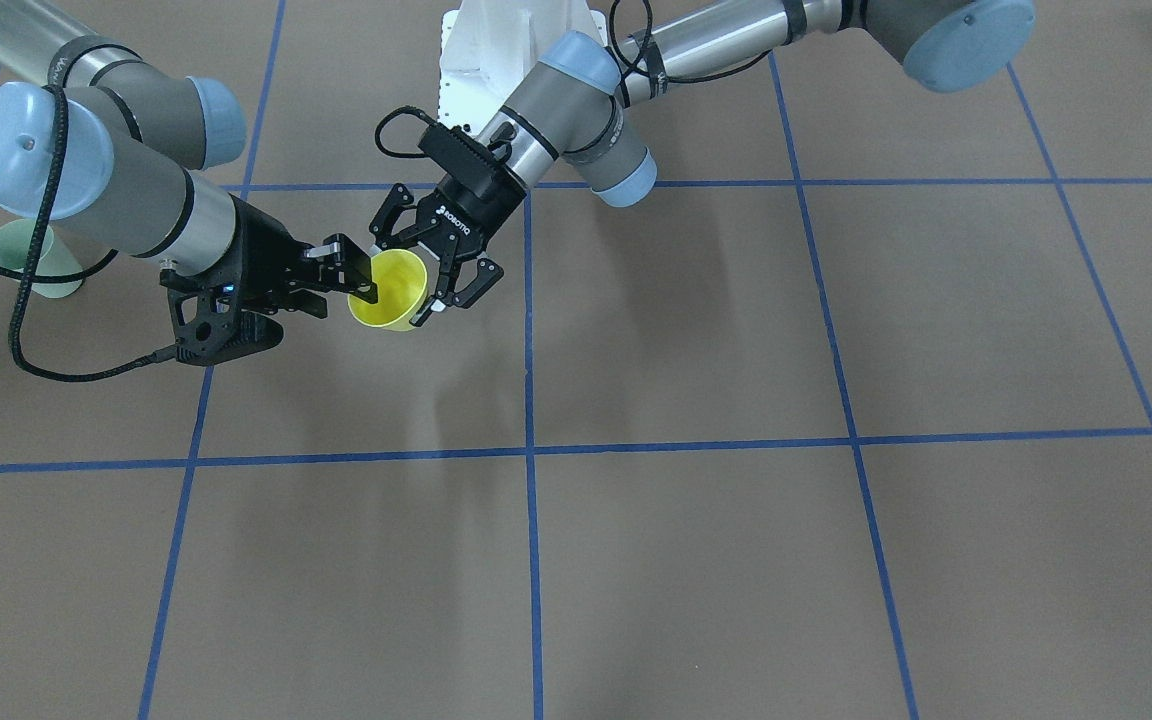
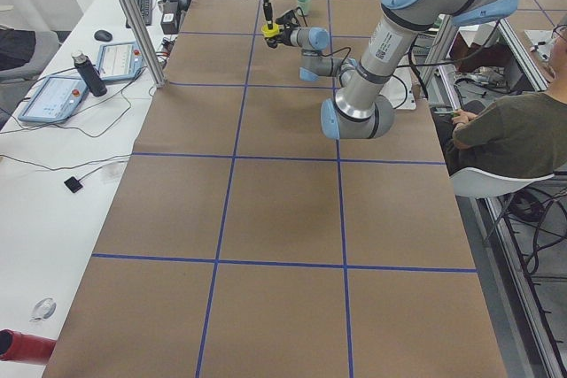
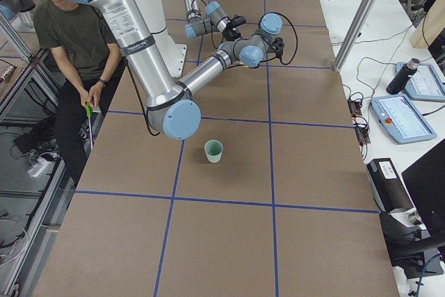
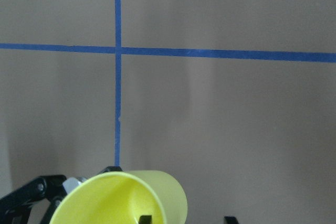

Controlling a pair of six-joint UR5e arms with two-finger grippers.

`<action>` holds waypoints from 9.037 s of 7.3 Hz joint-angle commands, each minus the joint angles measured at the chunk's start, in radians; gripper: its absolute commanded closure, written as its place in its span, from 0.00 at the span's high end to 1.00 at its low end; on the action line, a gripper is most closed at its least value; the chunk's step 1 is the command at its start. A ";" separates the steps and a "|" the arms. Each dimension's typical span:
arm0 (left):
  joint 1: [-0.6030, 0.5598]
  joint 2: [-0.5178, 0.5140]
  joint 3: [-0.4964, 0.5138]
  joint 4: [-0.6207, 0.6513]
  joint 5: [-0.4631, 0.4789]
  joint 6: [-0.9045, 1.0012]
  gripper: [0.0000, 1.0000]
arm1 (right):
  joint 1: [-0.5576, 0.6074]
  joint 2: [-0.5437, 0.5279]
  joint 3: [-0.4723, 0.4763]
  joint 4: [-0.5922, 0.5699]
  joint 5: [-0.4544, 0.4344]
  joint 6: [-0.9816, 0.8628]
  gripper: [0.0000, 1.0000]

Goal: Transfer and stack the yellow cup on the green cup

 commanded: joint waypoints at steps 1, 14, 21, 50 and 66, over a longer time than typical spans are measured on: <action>0.003 0.001 0.000 0.000 0.000 0.000 0.62 | 0.000 0.000 0.004 0.000 0.000 0.001 0.45; 0.018 0.023 -0.051 -0.034 0.017 -0.009 1.00 | 0.143 -0.014 0.022 -0.001 0.079 0.013 0.00; -0.179 0.111 0.083 0.040 -0.016 -0.389 1.00 | 0.385 -0.516 0.288 0.008 -0.173 -0.280 0.00; -0.982 0.726 -0.510 1.218 -1.126 0.551 1.00 | 0.270 -0.856 0.263 0.264 -0.192 -0.474 1.00; -1.164 0.952 -0.601 1.273 -1.143 0.588 1.00 | 0.566 -0.506 0.088 -0.317 -0.210 -0.841 1.00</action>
